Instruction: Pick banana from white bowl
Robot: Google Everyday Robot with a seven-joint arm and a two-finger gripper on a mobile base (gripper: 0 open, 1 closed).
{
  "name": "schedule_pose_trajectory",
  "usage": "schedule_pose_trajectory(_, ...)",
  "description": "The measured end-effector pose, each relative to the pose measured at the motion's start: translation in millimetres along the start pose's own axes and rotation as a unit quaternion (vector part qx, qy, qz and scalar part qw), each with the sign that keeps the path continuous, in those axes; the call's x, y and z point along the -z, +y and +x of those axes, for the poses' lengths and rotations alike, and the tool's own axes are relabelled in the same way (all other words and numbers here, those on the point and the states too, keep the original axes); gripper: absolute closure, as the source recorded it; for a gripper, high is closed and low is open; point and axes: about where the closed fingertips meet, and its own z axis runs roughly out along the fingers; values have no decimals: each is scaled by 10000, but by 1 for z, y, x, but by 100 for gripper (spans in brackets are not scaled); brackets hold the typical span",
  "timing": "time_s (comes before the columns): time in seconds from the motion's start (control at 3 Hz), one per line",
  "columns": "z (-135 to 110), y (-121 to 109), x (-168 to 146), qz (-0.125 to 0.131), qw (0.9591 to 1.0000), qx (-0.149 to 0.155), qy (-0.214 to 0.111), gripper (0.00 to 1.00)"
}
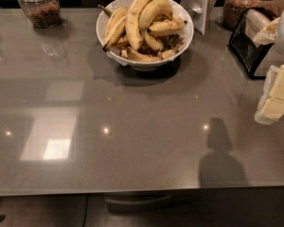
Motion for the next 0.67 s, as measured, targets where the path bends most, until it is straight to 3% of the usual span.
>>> schedule_pose_trajectory(0.33,0,0,0,1,10000,1,-1,0)
schedule_pose_trajectory(0.67,-11,-4,0,171,9994,236,-199,0)
